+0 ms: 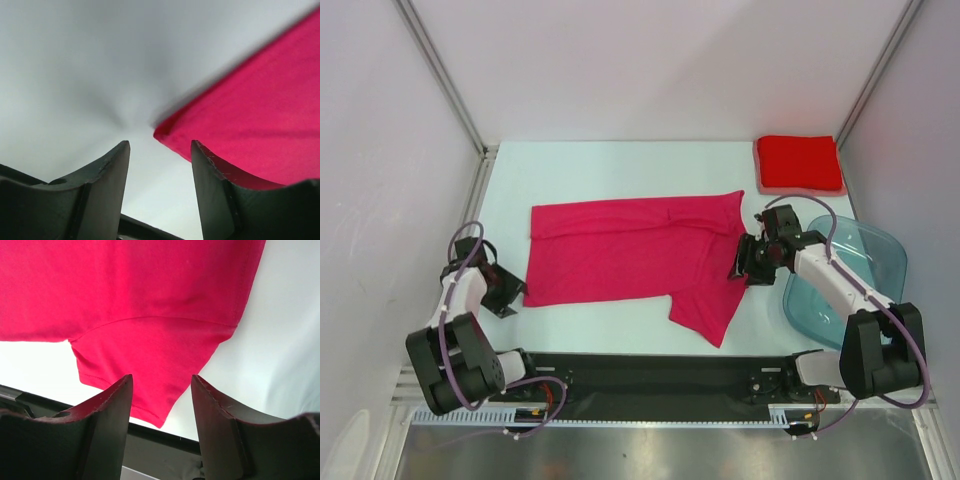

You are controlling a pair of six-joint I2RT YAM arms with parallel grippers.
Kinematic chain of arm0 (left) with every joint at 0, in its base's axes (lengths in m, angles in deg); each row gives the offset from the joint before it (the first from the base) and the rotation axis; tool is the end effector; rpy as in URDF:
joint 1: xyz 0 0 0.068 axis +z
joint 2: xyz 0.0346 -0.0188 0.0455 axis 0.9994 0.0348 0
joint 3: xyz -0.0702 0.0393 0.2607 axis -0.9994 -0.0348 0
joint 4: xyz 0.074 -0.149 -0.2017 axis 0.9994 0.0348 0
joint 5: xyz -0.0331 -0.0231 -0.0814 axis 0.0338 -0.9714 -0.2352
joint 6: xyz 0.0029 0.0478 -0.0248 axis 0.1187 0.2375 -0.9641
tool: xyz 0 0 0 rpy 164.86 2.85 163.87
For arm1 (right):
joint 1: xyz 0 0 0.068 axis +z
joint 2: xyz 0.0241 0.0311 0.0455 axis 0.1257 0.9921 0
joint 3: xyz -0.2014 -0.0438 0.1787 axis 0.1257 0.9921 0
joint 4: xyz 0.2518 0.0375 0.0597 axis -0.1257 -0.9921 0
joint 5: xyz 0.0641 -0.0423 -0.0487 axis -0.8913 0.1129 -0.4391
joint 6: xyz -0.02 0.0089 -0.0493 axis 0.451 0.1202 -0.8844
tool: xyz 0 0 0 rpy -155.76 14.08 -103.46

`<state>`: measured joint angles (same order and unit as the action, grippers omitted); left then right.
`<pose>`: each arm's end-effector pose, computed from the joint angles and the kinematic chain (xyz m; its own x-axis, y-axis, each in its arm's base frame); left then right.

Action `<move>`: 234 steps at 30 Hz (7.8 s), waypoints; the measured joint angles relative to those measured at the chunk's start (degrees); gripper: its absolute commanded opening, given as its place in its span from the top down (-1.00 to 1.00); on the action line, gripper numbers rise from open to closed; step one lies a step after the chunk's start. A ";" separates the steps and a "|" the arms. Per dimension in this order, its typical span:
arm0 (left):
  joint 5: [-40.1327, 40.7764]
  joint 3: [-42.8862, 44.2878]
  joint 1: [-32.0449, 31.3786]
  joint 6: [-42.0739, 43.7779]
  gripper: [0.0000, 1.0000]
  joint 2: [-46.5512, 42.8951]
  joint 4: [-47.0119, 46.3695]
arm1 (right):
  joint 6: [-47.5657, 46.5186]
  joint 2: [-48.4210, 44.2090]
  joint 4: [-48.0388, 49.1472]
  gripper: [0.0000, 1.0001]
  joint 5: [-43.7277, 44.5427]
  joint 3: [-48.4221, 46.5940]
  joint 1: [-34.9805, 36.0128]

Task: Fold and stack the t-shirts
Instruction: Fold the tshirt

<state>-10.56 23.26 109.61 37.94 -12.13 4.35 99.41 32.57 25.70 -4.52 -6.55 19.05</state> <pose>0.1844 0.0709 0.1784 -0.5223 -0.8256 -0.2136 -0.7986 0.5614 -0.2171 0.2389 0.0594 0.2171 -0.9327 0.1595 -0.3233 0.0311 0.9291 0.3686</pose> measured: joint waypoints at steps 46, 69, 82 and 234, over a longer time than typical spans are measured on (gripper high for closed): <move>-6.51 -3.80 2.45 -5.40 0.79 6.16 -10.19 | 11.96 3.67 10.40 0.35 -4.81 13.75 -4.59; -2.34 -4.79 2.43 -8.33 0.99 2.43 -7.34 | 13.18 -3.65 9.25 1.00 -1.01 17.44 -4.57; -1.29 -4.39 2.43 -7.87 0.99 -0.98 -4.92 | 11.65 -3.19 5.95 1.00 -0.74 10.60 -4.94; -8.90 24.65 -25.29 4.42 0.50 33.57 -16.28 | 7.08 53.46 6.19 0.65 20.87 -52.35 20.90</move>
<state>-19.45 47.92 84.32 42.36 21.44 -11.94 106.49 86.03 31.88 16.35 -58.90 39.95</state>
